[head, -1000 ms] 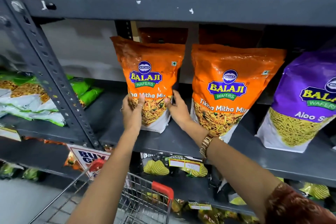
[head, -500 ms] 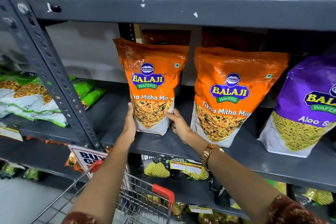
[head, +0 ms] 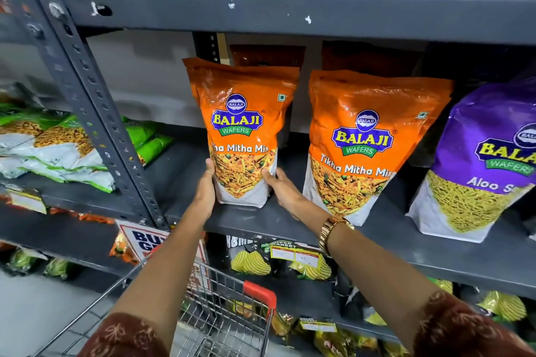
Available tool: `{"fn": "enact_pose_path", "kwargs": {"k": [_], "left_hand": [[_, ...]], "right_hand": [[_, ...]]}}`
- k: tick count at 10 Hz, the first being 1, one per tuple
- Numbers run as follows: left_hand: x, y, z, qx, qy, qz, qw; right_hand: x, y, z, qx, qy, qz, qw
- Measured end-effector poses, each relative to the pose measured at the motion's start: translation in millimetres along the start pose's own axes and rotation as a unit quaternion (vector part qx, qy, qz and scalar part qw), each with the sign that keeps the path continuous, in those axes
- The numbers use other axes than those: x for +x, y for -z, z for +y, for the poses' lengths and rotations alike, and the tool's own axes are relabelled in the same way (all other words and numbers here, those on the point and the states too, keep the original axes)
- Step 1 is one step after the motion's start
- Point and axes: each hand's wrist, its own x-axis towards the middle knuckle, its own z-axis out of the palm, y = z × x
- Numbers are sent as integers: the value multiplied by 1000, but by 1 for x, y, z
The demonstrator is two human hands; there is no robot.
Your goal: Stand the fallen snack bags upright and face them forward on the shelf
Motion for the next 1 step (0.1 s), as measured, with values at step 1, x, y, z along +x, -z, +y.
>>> {"fn": "enact_pose_path", "kwargs": {"k": [1], "left_hand": [[-5,10,3,54,-27,115,992]], "right_hand": [[-12,-1,2,-12,63,97,993]]}}
